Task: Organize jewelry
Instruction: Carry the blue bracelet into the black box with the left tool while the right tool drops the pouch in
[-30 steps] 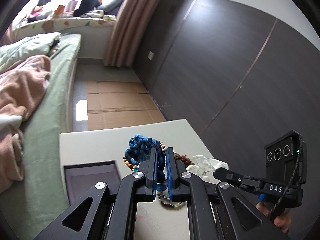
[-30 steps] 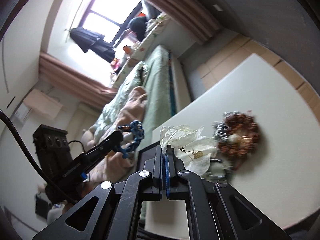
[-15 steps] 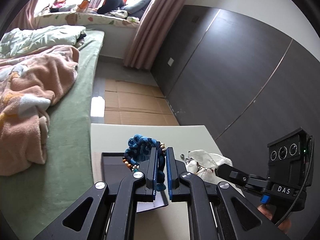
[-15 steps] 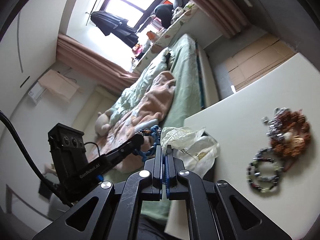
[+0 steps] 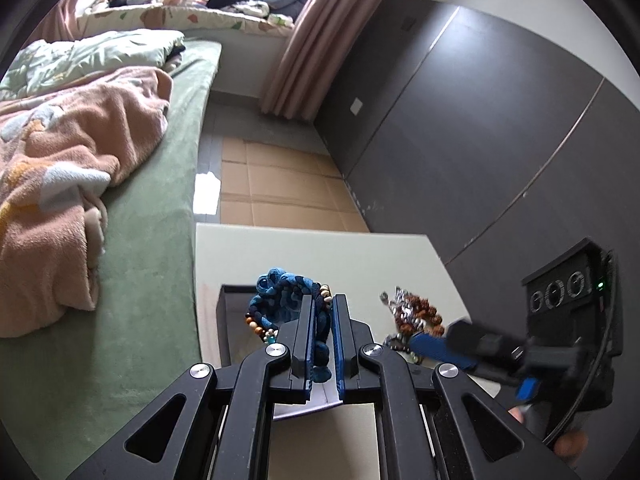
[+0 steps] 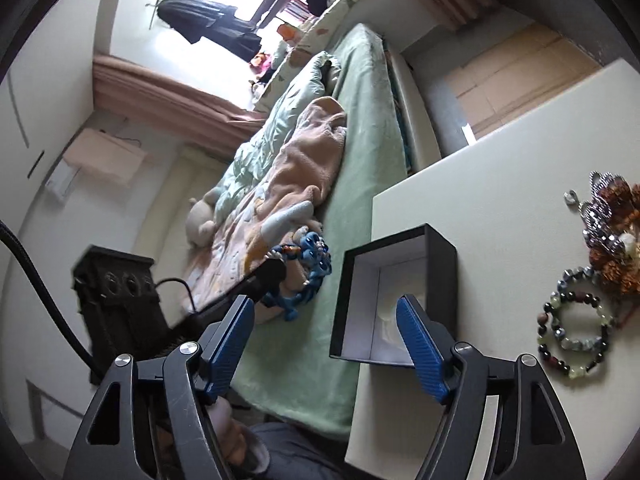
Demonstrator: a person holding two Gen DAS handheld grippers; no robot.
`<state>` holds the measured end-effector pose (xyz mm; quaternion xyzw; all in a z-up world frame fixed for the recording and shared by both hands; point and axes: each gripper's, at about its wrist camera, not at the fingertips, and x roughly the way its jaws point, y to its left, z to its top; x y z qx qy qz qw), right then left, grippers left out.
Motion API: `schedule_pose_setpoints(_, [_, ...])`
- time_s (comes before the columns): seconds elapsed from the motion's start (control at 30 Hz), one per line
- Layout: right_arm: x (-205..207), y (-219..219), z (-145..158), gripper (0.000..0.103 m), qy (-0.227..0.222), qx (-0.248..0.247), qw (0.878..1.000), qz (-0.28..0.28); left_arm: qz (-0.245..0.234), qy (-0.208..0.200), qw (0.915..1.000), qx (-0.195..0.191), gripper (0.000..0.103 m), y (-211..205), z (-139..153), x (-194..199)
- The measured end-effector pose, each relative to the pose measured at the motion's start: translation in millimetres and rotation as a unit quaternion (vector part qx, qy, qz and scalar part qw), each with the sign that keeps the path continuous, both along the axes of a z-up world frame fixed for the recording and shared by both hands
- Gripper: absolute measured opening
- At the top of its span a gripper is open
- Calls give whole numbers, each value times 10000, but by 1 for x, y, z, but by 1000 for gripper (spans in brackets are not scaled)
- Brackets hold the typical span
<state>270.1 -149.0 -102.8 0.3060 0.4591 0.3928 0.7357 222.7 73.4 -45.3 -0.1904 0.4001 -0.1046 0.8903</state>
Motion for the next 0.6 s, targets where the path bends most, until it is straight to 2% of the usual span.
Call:
schedule_pose_setpoints(0.17, [-6,-26,-2,77,-47,-170,9991,-375,-193,511,9985,4,10,-11,-14,11])
schedule_pose_setpoints(0.27, [-9,-42,-2,77,-2,-173,9987,-473,-174,762,9968,144,16,-14,-23,15])
schedule_pose_setpoints(0.3, [-10,-47,-1,77,-23,-190,9985,-512,-157,804,9965,147,27,-15,-25,16])
schedule_pose_setpoints(0.33, [-11,-52,0,77,-54,-221,9982,-560,-140,806,9966,114,47,-14,-26,15])
schedule_pose_setpoints(0.4, [-13,-63,2,77,-110,-260,9974,-659,-63,686,9976,64,71,-13,-23,13])
schedule_pose_setpoints(0.6, [-11,-96,1,77,-76,-254,9945,-1017,20,506,9987,69,72,-20,-16,15])
